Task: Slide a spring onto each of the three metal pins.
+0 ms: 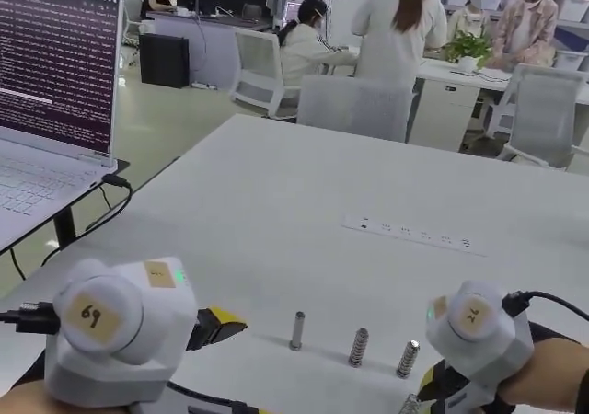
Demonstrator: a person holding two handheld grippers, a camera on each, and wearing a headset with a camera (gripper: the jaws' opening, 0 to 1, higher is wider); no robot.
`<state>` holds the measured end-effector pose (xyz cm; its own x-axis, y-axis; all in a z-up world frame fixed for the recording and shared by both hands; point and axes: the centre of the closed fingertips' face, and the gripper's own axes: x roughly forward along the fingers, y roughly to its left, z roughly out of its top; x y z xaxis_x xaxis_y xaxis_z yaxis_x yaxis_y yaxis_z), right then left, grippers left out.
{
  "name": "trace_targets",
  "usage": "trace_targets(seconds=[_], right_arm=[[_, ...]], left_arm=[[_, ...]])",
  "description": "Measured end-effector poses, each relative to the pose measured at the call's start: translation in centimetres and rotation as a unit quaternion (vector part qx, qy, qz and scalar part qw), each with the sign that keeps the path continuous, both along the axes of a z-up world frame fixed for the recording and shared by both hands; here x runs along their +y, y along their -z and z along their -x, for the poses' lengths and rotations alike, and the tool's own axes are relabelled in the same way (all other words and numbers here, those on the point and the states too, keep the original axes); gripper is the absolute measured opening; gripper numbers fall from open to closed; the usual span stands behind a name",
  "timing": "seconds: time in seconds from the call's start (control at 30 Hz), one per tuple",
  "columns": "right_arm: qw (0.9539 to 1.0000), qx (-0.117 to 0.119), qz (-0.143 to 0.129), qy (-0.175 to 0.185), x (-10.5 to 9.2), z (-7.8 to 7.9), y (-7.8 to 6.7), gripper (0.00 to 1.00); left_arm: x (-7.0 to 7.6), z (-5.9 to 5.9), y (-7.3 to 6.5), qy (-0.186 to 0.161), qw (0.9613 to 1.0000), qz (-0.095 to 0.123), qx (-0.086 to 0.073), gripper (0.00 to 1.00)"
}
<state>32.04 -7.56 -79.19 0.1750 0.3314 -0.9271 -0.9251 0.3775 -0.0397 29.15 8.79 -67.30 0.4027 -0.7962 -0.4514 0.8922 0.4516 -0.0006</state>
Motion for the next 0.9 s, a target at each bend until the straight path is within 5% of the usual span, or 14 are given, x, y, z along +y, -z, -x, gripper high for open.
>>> trace_targets(seconds=[0.33, 0.63, 0.9], right_arm=[[0.9995, 0.029, -0.006, -0.006, 0.6, 1.4, -0.2, 0.11], [0.9988, 0.010, -0.002, -0.047, 1.0, 1.1, -0.4, 0.18], [0.9973, 0.018, 0.004, -0.070, 1.5, 1.6, 0.4, 0.16]], left_arm=[[0.0, 0.0, 0.1, 0.002, 1.0000, 0.000, 0.000, 0.66], [0.0, 0.0, 0.0, 0.001, 1.0000, 0.002, 0.002, 0.66], [0.0, 0.0, 0.0, 0.000, 1.0000, 0.004, 0.003, 0.65]])
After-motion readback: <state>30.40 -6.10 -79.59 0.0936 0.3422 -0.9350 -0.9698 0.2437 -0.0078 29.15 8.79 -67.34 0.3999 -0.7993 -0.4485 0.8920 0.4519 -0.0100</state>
